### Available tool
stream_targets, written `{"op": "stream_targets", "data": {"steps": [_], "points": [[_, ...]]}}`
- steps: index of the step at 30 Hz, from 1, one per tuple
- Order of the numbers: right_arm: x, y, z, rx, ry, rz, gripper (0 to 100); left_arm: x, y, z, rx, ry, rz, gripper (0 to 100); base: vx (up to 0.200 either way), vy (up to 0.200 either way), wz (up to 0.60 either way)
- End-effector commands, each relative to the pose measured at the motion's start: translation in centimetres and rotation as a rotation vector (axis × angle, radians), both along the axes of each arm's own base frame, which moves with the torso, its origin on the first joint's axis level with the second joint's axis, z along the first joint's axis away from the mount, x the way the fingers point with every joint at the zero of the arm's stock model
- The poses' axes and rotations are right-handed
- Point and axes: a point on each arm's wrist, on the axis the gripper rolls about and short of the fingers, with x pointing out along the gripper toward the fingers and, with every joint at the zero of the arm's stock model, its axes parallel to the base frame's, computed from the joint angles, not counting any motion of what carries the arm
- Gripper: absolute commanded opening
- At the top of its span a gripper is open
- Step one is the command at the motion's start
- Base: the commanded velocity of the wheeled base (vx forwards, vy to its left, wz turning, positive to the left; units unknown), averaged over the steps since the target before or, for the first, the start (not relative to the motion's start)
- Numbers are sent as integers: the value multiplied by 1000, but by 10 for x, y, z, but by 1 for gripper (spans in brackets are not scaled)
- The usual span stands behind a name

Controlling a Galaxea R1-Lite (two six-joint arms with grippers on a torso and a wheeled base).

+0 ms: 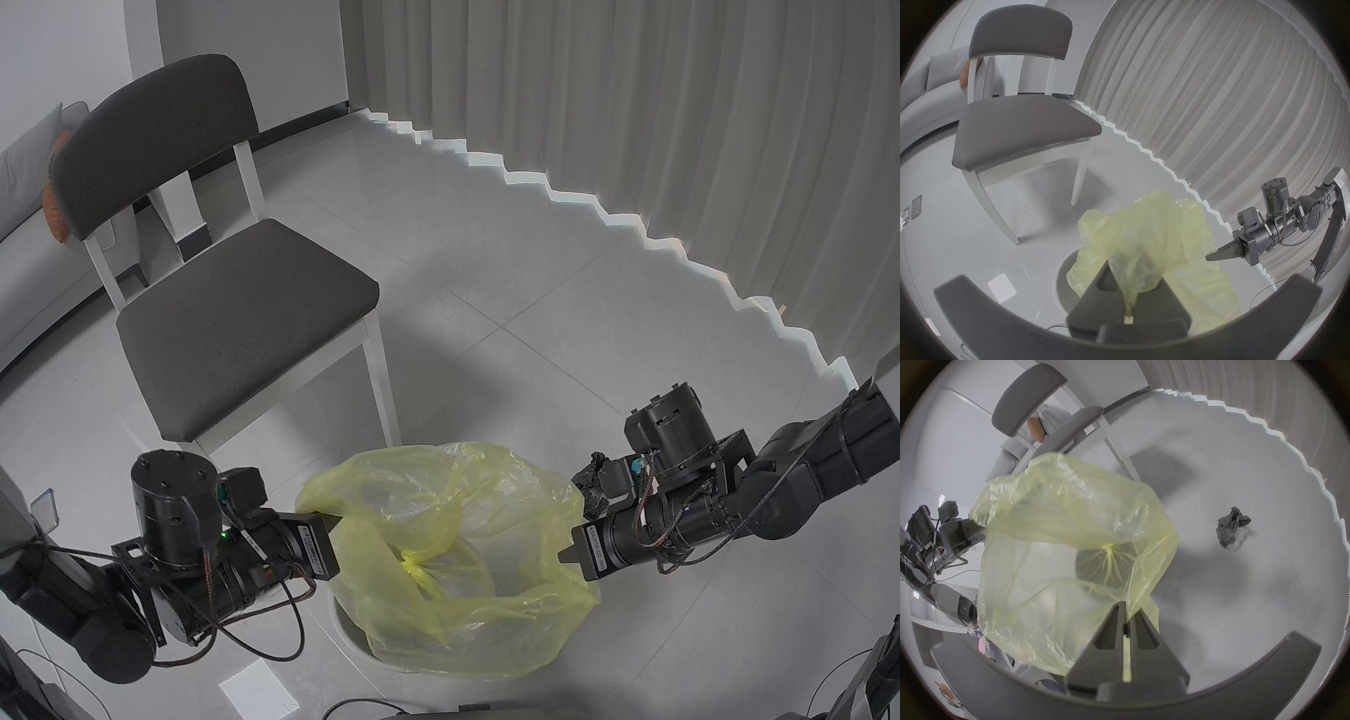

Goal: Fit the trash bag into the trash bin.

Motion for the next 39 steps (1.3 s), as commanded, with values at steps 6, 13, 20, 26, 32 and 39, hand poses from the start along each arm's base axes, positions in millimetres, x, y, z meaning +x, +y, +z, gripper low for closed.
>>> {"op": "stream_targets", "data": {"steps": [6,13,20,26,32,39], "points": [[10,19,-44,-26,41,31,0,-13,18,-79,46,158,-49,0,0,0,0],[15,33,-63,-44,66,57,0,-12,28,-96,70,203,-27,0,0,0,0],[29,44,-76,-45,68,57,0,-7,37,-99,59,218,-27,0,0,0,0],[46,56,-80,-37,54,57,0,1,57,-102,65,220,-18,0,0,0,0],[61,67,-95,-41,57,54,0,12,66,-114,91,230,10,0,0,0,0],[75,71,-102,-57,22,21,0,27,63,-120,84,206,9,0,0,0,0]]}}
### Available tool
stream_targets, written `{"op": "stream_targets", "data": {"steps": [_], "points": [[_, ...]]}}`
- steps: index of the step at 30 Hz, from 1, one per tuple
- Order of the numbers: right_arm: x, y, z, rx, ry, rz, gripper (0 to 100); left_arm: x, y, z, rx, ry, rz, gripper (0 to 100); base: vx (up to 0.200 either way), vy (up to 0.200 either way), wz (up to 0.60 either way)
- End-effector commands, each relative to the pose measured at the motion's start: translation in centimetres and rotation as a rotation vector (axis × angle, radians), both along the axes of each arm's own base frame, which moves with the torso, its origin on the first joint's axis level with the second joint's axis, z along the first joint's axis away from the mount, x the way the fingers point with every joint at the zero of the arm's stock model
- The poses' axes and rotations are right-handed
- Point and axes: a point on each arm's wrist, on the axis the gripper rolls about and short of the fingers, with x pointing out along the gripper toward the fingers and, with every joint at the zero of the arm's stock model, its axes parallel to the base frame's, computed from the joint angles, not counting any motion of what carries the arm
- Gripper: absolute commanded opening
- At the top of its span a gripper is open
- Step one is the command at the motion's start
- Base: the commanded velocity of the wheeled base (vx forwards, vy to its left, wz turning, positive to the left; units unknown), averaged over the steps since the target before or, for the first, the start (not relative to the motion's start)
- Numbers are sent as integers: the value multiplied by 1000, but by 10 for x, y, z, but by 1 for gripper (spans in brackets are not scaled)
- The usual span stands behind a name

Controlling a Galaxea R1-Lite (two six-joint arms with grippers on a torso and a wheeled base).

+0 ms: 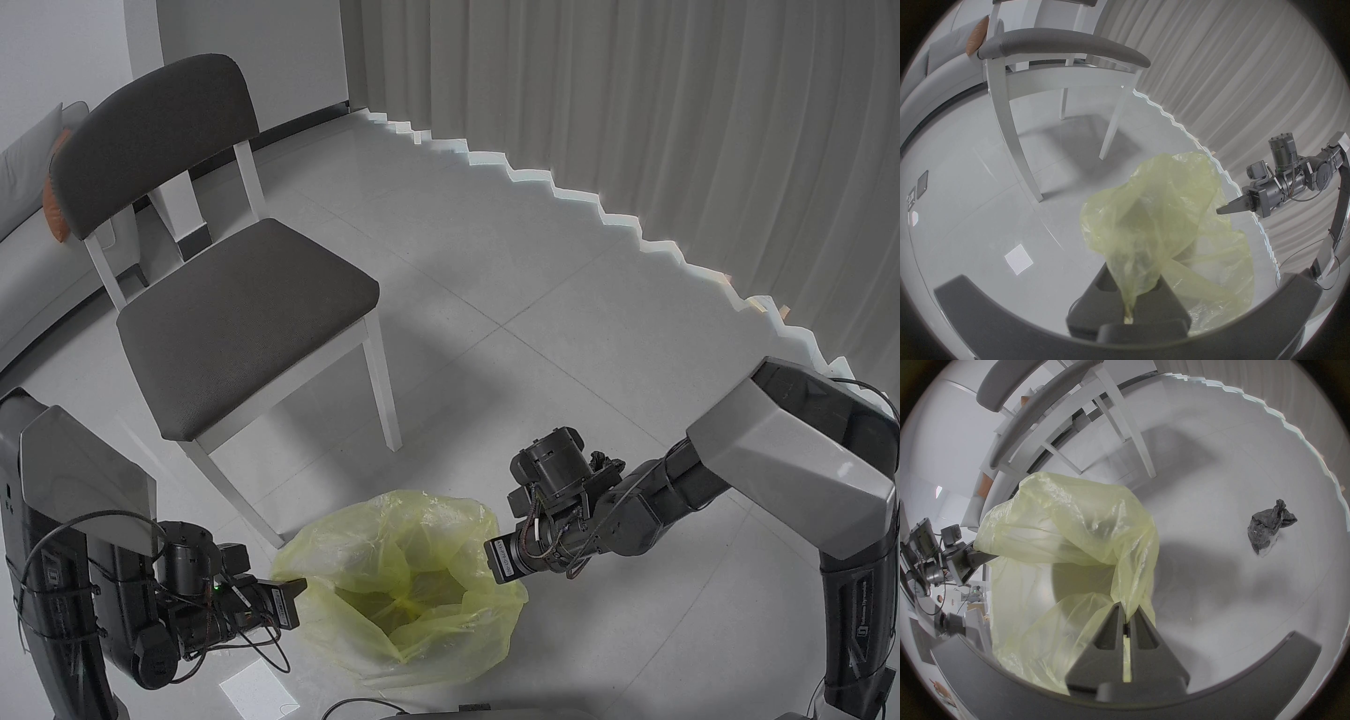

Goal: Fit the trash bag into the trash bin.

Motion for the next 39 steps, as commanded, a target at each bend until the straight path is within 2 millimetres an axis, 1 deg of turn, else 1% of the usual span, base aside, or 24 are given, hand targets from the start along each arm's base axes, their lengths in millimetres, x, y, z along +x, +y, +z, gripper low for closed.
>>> {"op": "stream_targets", "data": {"steps": [1,5,7,10,12,13,16,18,23,24,28,30,32,33,38,39], "points": [[13,2,-13,-14,-9,-23,0,13,-2,-7,-7,-21,1,0,0,0,0],[24,-10,-10,-12,-22,-55,0,18,-13,-8,-22,-40,-34,0,0,0,0],[23,-14,-13,-23,-12,-58,0,17,-17,-13,-17,-23,-53,0,0,0,0],[12,-17,-24,-56,29,-41,0,15,-14,-23,-1,16,-47,0,0,0,0],[10,-18,-25,-60,33,-38,0,15,-14,-24,1,20,-46,0,0,0,0],[-3,-15,-31,-84,55,-17,0,12,-7,-27,5,48,-30,0,0,0,0],[-14,-12,-36,-101,59,0,0,5,0,-28,12,78,-40,0,0,0,0],[-17,-13,-38,-103,50,1,0,5,4,-30,20,83,-47,0,0,0,0],[-10,-12,-38,-83,25,-9,0,10,7,-40,43,92,-34,0,0,0,0],[-5,-13,-39,-79,21,-18,0,16,6,-42,42,78,-32,0,0,0,0],[1,-14,-41,-76,16,-30,0,23,5,-44,38,57,-30,0,0,0,0],[6,-16,-40,-79,6,-26,0,30,3,-44,29,30,-29,0,0,0,0],[8,-16,-39,-84,-5,-13,0,33,3,-44,27,19,-27,0,0,0,0],[8,-16,-39,-84,-5,-13,100,33,3,-44,27,19,-27,0,0,0,0],[9,-17,-36,-82,-11,-13,100,33,2,-44,29,19,-32,0,0,0,0],[15,-19,-31,-73,-30,-21,100,34,2,-44,27,16,-33,0,0,0,0]]}}
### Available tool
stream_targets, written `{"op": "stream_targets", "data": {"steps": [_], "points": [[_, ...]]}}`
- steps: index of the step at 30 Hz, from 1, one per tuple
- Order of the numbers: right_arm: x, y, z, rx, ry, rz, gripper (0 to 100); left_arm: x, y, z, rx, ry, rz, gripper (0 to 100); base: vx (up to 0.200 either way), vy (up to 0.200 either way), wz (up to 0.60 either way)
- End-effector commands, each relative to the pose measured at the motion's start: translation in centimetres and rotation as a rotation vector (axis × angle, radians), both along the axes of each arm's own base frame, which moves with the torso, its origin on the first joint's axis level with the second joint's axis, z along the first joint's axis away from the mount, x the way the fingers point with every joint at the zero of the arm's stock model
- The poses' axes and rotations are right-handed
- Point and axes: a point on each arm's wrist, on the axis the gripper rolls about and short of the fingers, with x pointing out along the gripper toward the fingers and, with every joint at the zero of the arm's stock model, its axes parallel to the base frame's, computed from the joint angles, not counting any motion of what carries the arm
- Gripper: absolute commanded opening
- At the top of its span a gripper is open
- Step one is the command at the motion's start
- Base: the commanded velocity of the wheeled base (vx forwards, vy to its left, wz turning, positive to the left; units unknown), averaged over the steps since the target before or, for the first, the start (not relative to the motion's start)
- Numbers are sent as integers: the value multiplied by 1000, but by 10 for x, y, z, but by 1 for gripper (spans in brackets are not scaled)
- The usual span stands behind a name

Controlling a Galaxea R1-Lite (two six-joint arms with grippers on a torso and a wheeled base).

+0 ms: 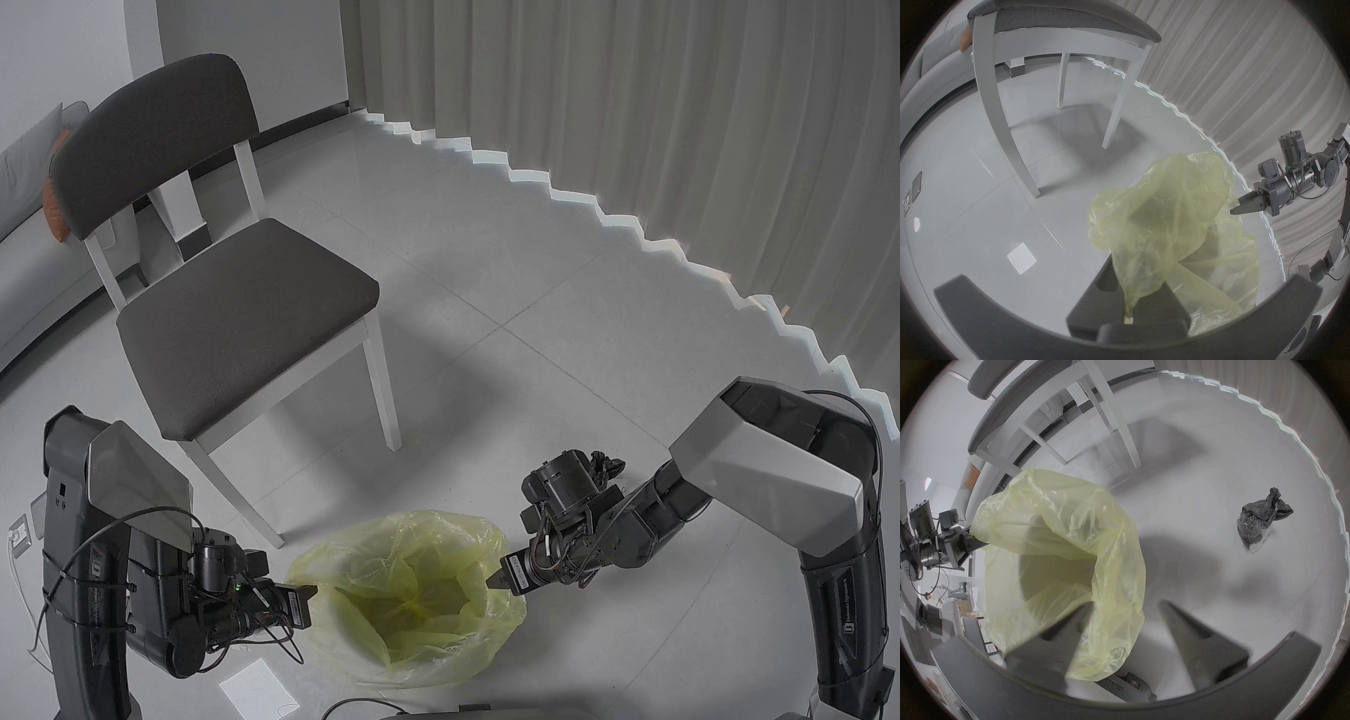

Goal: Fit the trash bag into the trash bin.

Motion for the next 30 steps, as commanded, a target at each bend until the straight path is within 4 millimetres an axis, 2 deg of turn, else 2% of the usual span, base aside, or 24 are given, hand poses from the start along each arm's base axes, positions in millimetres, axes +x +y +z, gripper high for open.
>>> {"op": "stream_targets", "data": {"steps": [1,3,4,9,11,15,20,26,27,30], "points": [[10,-3,11,18,-34,-14,100,2,-1,0,-4,-19,-3,0,0,0,0],[17,-1,19,30,-53,-17,100,1,-2,-4,1,-3,-3,0,0,0,0],[19,1,22,31,-55,-17,100,0,-1,-5,4,4,-4,100,0,0,0],[33,11,33,45,-81,-9,100,1,0,-3,1,-6,3,100,0,0,0],[43,22,26,46,-86,5,100,1,1,1,5,-18,11,100,0,0,0],[51,33,15,47,-92,19,100,6,5,9,1,-56,35,100,0,0,0],[57,36,4,22,-84,42,100,15,4,15,-10,-106,36,100,0,0,0],[57,36,2,16,-82,49,100,25,-2,13,-18,-137,22,100,0,0,0],[57,36,2,17,-83,49,0,28,-4,13,-22,-147,17,100,0,0,0],[60,37,6,25,-95,41,0,33,-7,14,-27,-168,11,100,0,0,0]]}}
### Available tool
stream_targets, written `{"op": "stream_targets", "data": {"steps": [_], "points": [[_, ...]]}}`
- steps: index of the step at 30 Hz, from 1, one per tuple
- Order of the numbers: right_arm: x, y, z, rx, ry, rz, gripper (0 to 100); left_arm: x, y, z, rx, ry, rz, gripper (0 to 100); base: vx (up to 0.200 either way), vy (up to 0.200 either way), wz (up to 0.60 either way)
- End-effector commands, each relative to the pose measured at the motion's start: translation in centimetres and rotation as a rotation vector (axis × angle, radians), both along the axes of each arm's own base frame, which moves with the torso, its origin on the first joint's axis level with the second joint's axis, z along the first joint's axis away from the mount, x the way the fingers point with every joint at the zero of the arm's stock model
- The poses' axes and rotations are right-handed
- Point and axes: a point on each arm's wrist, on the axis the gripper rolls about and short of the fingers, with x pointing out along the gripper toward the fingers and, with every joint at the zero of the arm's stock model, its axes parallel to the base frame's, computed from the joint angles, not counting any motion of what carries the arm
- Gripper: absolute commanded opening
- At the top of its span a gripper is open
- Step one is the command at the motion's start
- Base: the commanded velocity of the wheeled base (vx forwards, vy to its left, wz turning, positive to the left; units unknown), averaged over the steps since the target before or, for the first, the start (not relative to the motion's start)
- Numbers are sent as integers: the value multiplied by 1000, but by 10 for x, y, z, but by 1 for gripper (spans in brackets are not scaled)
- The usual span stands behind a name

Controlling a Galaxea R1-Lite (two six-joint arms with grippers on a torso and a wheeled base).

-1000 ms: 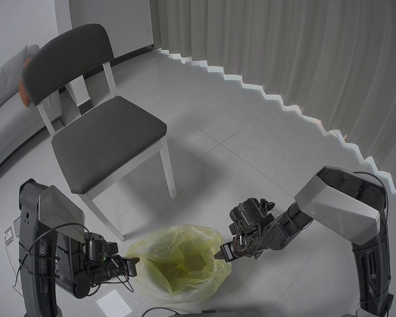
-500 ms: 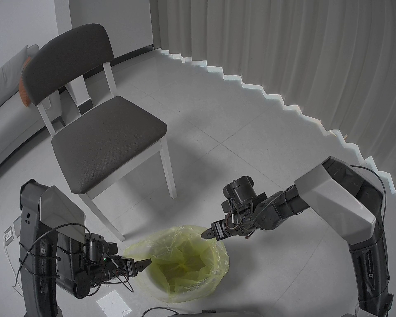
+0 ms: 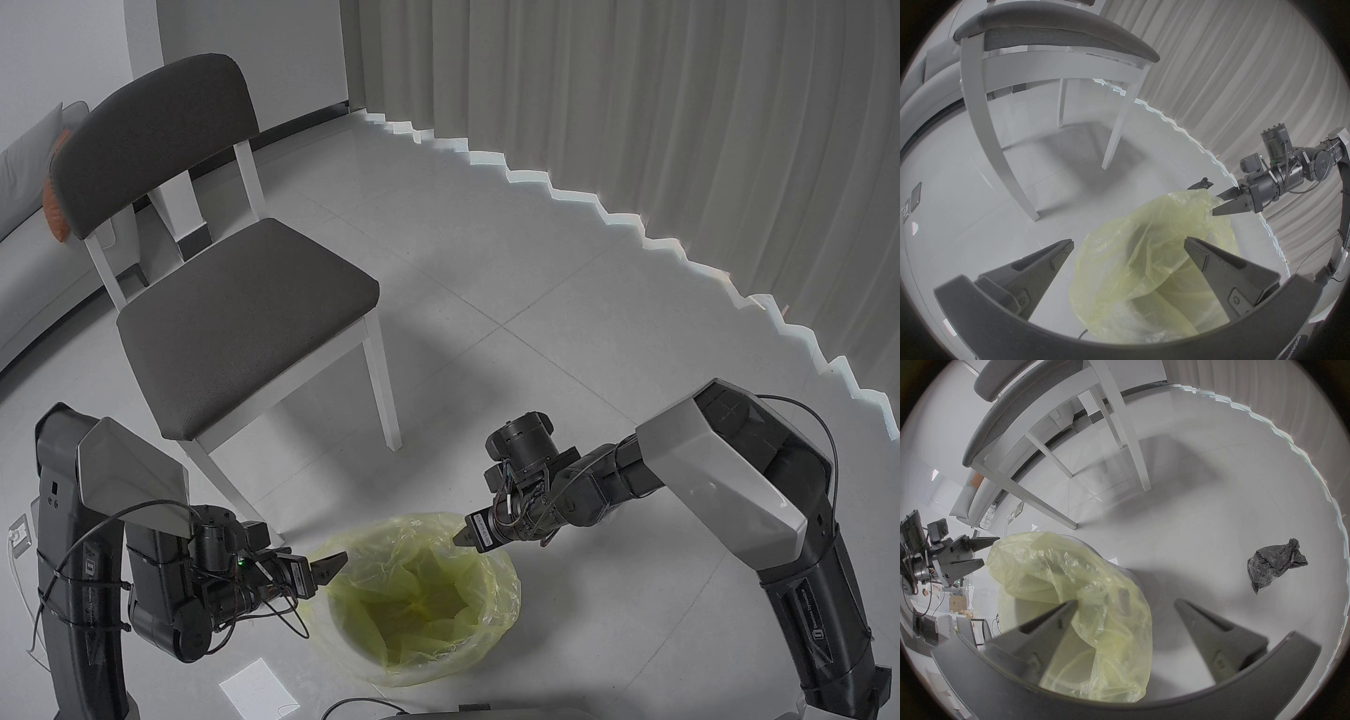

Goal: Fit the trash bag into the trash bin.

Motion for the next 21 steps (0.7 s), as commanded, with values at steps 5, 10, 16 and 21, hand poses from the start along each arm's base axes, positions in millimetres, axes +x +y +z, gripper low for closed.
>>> {"op": "stream_targets", "data": {"steps": [5,10,16,21], "points": [[12,0,8,27,-37,-17,0,17,-8,-1,-14,-62,-14,100,0,0,0],[24,1,16,43,-62,-30,0,21,-12,-7,-15,-65,-24,100,0,0,0],[31,7,14,34,-48,-29,0,27,-14,-14,-13,-67,-21,100,0,0,0],[34,10,-10,6,-10,-27,0,33,-12,-23,-8,-63,-7,100,0,0,0]]}}
